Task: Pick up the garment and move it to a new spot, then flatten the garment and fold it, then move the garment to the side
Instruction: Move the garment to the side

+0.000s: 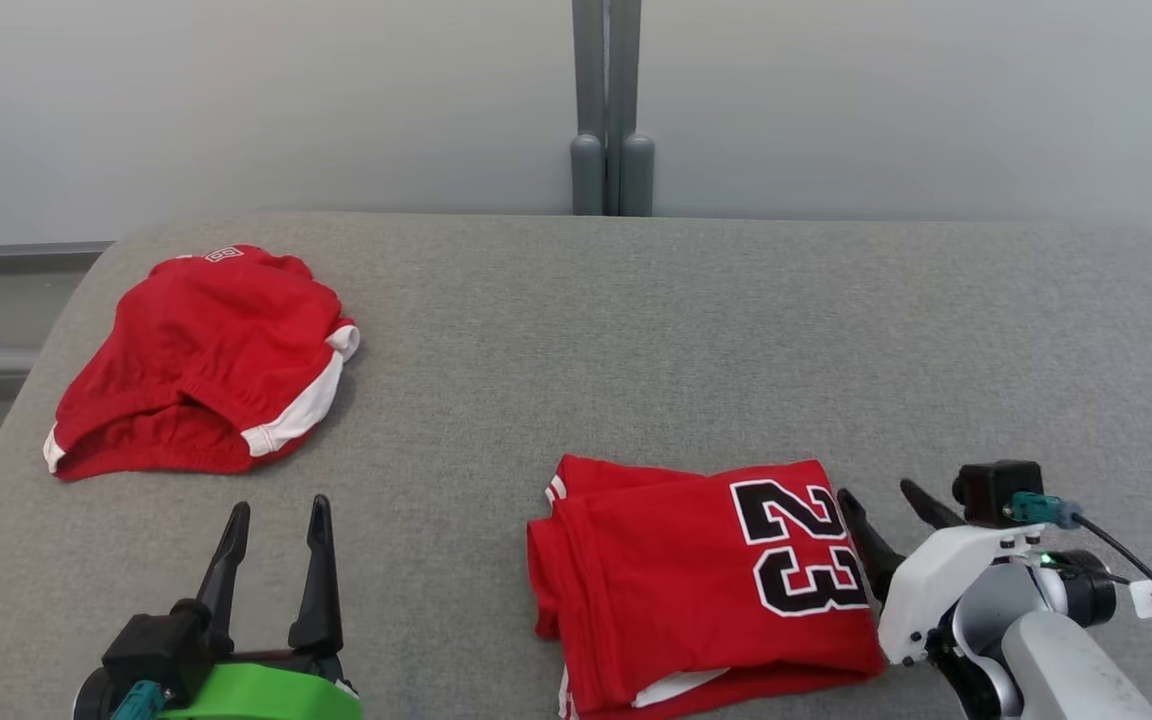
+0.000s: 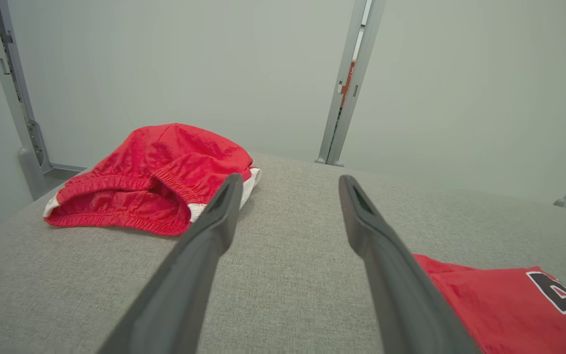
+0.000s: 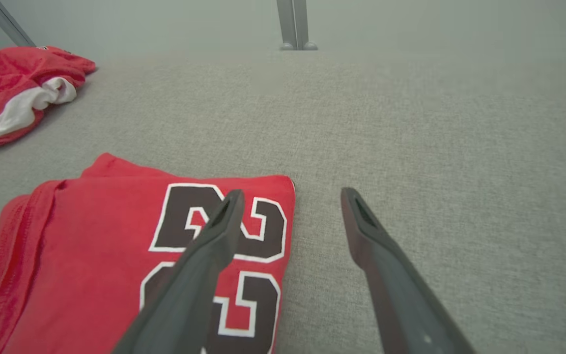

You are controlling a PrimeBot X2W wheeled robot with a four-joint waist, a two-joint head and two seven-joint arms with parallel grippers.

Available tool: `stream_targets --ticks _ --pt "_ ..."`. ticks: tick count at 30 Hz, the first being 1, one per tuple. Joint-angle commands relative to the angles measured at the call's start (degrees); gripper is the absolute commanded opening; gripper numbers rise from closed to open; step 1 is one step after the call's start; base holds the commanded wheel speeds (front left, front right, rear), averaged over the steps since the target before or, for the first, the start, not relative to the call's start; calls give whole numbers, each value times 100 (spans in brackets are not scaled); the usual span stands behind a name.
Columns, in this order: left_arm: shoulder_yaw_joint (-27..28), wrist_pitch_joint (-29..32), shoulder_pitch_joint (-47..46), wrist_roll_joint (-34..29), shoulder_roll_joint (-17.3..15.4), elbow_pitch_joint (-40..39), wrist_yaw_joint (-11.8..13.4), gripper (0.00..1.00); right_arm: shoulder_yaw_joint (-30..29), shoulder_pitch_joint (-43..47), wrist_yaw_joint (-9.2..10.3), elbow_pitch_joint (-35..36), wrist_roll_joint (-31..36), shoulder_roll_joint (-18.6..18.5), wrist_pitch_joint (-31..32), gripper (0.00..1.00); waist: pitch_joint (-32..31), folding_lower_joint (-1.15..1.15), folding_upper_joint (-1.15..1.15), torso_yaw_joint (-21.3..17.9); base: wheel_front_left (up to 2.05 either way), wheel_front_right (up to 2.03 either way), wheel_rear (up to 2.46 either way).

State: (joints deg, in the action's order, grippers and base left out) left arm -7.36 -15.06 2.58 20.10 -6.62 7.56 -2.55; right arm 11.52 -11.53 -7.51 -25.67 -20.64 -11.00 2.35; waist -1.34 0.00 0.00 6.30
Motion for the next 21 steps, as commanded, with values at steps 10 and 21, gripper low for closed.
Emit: stream_targets --ticks 10,21 --pt "-39 -14 -209 -139 -29 139 -125 100 -260 -510 4 -1529 -190 359 1287 100 112 0 0 561 0 0 0" --pt "-83 -13 -239 -175 16 82 -152 100 -293 -808 7 -1382 -259 308 999 0 137 0 0 262 0 0 0"
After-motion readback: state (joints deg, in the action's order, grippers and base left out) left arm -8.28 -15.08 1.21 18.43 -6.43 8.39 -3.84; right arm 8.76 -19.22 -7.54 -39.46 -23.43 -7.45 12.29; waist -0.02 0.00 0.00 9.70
